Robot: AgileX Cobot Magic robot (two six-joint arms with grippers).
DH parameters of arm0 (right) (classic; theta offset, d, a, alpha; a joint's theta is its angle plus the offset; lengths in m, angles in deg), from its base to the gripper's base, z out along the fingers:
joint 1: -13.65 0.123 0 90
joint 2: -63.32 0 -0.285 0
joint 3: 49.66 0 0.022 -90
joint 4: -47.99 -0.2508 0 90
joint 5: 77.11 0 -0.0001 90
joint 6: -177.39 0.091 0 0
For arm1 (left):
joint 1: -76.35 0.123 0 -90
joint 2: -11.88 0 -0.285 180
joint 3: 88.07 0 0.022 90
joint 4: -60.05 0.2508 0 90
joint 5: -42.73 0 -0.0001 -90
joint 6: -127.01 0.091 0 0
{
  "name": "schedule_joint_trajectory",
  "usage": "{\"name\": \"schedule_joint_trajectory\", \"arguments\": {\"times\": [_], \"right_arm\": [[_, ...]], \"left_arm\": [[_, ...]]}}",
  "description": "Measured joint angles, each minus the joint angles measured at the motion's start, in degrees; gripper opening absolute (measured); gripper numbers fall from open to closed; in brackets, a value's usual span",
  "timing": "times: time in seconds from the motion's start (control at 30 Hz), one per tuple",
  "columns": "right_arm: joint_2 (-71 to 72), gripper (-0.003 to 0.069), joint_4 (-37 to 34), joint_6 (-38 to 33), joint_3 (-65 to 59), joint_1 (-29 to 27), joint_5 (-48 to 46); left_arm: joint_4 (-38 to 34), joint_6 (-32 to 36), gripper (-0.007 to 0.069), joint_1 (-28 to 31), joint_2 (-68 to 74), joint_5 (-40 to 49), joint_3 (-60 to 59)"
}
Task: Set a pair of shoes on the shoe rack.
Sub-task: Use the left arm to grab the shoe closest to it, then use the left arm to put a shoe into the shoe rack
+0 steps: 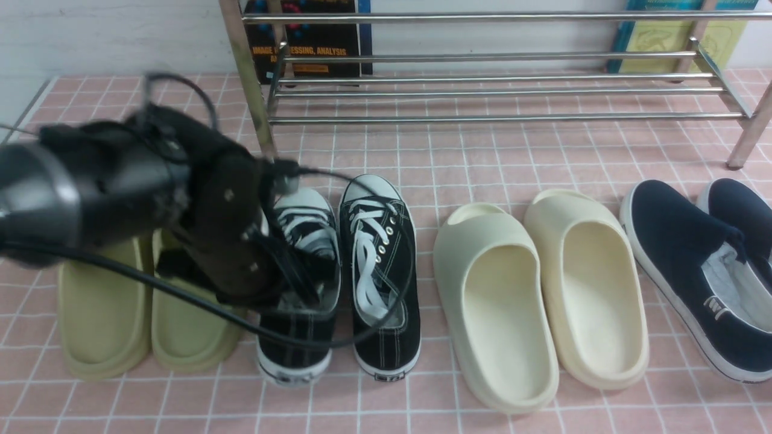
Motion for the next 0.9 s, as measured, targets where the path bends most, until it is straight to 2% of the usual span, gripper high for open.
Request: {"name": "schedule_joint_trajectory", "arguments": {"times": [0.17, 0.43, 0.9], "right_arm": [[0.0, 0.0240, 0.0, 0.0, 0.0, 0.0, 0.0], [0.0, 0.0240, -0.3, 0.0, 0.0, 0.0, 0.0], [0.0, 0.0240, -0.3, 0.0, 0.0, 0.0, 0.0]], "left_arm": [[-1.4, 5.0, 0.0017, 3.4, -3.5, 2.5, 8.7], [-7.8, 11.8, 0.0017, 10.8, 3.9, 0.9, 18.7], [-10.3, 11.6, 0.0019, 12.5, 19.4, -8.1, 33.8]]}}
